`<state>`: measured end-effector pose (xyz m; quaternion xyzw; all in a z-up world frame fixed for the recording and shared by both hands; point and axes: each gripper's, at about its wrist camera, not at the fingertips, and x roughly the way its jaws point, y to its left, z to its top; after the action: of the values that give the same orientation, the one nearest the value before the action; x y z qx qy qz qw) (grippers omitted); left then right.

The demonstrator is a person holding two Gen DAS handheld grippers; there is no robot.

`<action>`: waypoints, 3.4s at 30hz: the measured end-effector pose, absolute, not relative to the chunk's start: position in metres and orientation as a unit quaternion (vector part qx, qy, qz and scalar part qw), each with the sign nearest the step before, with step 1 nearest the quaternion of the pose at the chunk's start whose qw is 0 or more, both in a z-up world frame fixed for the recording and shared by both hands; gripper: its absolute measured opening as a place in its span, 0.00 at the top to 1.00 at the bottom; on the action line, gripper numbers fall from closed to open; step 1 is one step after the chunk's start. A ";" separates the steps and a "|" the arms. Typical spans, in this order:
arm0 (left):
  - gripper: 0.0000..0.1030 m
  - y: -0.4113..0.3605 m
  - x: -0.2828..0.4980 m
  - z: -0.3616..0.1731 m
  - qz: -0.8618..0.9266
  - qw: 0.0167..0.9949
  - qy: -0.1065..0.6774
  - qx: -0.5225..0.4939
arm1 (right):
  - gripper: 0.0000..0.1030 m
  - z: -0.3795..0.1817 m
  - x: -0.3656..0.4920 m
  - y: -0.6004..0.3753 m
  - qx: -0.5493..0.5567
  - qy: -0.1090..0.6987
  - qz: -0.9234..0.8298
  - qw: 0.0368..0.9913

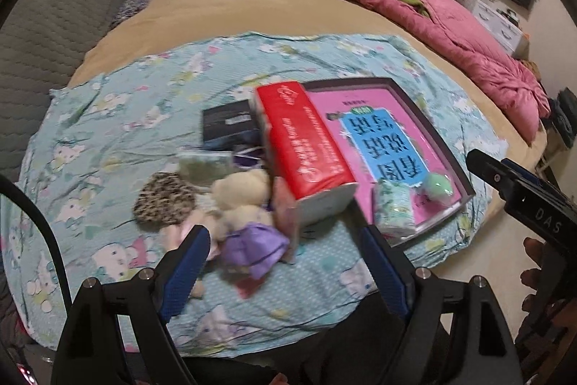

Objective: Organize soft objects
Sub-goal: 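Withdraw both open tools from the tray back toward the plush pile, then grasp the purple-dressed teddy bear with right tool while left tool grasps the leopard-print cloth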

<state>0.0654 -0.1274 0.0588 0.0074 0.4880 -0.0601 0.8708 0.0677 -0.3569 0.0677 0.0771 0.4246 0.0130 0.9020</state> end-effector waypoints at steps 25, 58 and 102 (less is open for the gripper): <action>0.18 -0.010 0.026 0.078 0.009 0.883 0.465 -0.054 | 0.20 0.105 0.049 -0.238 0.026 0.396 0.106 0.912; 0.18 0.080 0.060 0.006 0.039 0.856 0.492 -0.153 | 0.19 0.022 0.058 -0.151 -0.031 0.459 0.163 0.873; 0.46 0.078 0.170 -0.093 0.013 0.823 0.538 -0.180 | 0.53 -0.056 0.103 -0.116 -0.101 0.482 0.123 0.862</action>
<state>0.1697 0.0776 -0.0933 -0.1803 0.5381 0.0128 0.8233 0.1027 -0.1159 -0.0555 -0.1006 0.4820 0.1225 0.8617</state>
